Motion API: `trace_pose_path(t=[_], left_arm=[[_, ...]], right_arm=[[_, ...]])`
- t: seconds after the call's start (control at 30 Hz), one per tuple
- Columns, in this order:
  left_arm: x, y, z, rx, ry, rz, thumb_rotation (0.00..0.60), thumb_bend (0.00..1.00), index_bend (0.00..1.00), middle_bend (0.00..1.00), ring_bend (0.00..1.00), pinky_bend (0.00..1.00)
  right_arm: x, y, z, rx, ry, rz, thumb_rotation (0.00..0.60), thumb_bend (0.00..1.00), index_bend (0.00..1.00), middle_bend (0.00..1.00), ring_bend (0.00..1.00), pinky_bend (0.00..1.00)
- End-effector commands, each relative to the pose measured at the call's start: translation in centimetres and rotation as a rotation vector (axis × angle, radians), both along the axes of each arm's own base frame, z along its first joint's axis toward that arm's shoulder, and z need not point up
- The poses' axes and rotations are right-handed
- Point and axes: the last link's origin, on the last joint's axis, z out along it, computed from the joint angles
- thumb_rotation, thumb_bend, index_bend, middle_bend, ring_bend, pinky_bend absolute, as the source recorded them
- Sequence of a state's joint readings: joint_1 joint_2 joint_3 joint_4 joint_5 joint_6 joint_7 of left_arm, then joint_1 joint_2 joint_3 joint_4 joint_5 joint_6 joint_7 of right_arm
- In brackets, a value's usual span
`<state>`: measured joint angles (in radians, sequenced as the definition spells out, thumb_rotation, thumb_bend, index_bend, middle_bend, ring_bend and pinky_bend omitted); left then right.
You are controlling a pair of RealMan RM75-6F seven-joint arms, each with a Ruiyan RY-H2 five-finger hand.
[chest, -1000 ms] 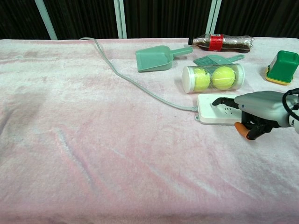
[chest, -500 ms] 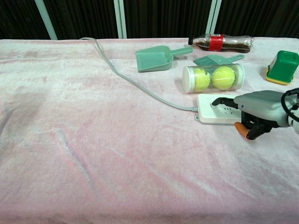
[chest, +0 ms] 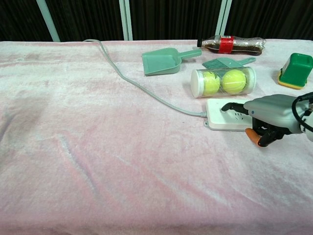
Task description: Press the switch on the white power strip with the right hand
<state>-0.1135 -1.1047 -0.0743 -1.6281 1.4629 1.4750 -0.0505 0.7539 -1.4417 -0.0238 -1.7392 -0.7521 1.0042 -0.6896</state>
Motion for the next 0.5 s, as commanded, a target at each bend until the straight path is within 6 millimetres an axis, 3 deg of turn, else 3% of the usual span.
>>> trace_pose_path(t=[0.03, 0.27, 0.4, 0.5], left_arm=[[0.0, 0.0, 0.0, 0.001, -0.002, 0.001, 0.6, 0.31, 0.2, 0.11, 0.06, 0.08], [0.0, 0.0, 0.0, 0.001, -0.005, 0.002, 0.6, 0.31, 0.2, 0.11, 0.06, 0.08], [0.0, 0.0, 0.0, 0.002, -0.006, 0.001, 0.6, 0.31, 0.2, 0.11, 0.06, 0.08], [0.0, 0.0, 0.1, 0.004, -0.008, 0.003, 0.6, 0.31, 0.2, 0.11, 0.06, 0.08]], right_arm=[[0.6, -0.2, 0.5, -0.025, -0.033, 0.001, 0.6, 0.64, 0.64, 0.99, 1.0, 1.0], [2.4, -0.6, 3.1, -0.108, -0.13, 0.039, 0.6, 0.64, 0.33, 0.99, 1.0, 1.0], [3.4, -0.4, 4.9, -0.164, -0.192, 0.066, 0.6, 0.6, 0.26, 0.97, 1.0, 1.0], [4.0, 0.3, 7.0, -0.216, -0.248, 0.097, 0.6, 0.48, 0.23, 0.82, 0.94, 0.92]])
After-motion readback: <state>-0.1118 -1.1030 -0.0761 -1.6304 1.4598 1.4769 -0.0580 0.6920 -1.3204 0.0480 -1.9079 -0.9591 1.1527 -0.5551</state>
